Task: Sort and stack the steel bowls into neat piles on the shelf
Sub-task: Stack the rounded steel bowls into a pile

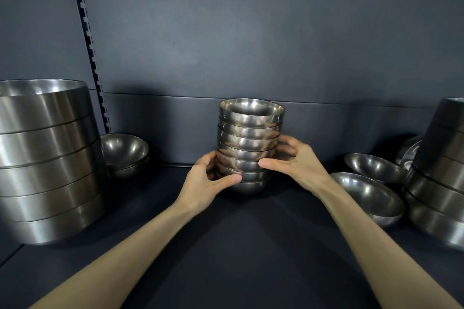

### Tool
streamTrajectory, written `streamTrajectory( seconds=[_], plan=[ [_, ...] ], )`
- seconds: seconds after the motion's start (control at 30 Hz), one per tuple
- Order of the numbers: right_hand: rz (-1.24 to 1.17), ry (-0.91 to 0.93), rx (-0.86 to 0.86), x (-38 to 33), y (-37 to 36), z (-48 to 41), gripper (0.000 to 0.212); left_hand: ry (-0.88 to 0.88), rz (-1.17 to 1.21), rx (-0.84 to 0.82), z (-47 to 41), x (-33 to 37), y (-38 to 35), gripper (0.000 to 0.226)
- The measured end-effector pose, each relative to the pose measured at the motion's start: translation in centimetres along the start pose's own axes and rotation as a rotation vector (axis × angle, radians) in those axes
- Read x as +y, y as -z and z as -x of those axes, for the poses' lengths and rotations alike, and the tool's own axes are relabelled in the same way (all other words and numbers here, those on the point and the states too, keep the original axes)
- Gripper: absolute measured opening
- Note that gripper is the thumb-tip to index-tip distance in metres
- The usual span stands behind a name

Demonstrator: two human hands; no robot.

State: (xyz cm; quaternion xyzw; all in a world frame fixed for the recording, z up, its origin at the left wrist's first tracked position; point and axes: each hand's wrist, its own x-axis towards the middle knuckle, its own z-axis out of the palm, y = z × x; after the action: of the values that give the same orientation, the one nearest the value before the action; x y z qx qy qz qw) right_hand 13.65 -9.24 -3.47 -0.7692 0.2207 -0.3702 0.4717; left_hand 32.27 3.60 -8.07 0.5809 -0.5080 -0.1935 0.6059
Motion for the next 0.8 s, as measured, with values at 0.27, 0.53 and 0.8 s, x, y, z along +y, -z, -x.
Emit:
streamTrajectory(
  seconds=[0.27,0.53,0.8],
  plan=[
    [-0.007,0.037,-0.007,0.4,0.1,-0.2,0.071,-0.041,-0.047,-0.036,-0.1,0.6,0.2,0.049],
    [0.008,0.043,-0.012,0.4,0.2,-0.2,0.070,-0.044,-0.067,-0.052,-0.1,0.3,0.3,0.046],
    [-0.011,0.041,-0.007,0.3,0.1,0.0,0.105,-0.024,-0.022,0.007,0.7,0.1,-0.3,0.097]
  ],
)
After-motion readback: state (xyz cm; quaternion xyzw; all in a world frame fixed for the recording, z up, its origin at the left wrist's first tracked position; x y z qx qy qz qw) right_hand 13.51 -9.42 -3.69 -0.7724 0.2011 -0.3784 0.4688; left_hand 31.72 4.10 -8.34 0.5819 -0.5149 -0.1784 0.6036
